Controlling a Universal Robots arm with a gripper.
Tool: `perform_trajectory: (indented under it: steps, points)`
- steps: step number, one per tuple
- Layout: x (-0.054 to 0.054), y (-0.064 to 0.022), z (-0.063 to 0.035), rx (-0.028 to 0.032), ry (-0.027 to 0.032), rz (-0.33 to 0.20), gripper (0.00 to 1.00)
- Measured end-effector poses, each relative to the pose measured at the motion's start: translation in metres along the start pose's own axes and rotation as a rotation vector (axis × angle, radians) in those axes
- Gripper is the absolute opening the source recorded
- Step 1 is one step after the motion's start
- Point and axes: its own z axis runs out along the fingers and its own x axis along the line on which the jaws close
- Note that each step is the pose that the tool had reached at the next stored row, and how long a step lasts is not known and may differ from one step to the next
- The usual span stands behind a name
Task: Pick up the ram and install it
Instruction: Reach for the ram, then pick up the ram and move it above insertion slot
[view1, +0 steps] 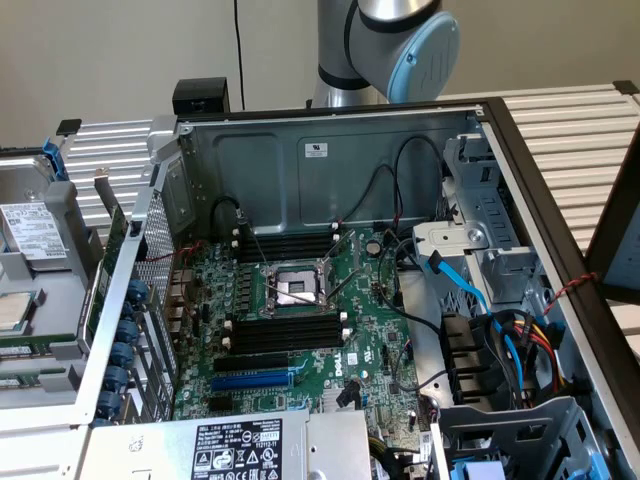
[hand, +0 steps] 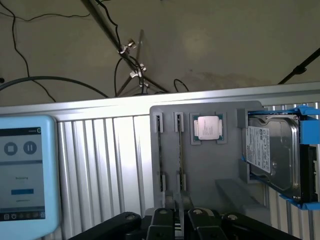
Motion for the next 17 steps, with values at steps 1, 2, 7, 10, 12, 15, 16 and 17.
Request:
perform_trajectory:
  steps: [1,2,7,10,12,15,16,17]
  points:
    - [0.0,0.0,0.0,0.0,0.0,0.0,0.24]
    - [0.0,0.0,0.0,0.0,0.0,0.0,0.24]
    - [0.0,0.0,0.0,0.0,0.0,0.0,0.24]
    - [0.0,0.0,0.0,0.0,0.0,0.0,0.24]
    - [0.0,0.0,0.0,0.0,0.0,0.0,0.24]
    - [0.0,0.0,0.0,0.0,0.0,0.0,0.24]
    - [0.0,0.0,0.0,0.0,0.0,0.0,0.24]
    - [0.0,0.0,0.0,0.0,0.0,0.0,0.24]
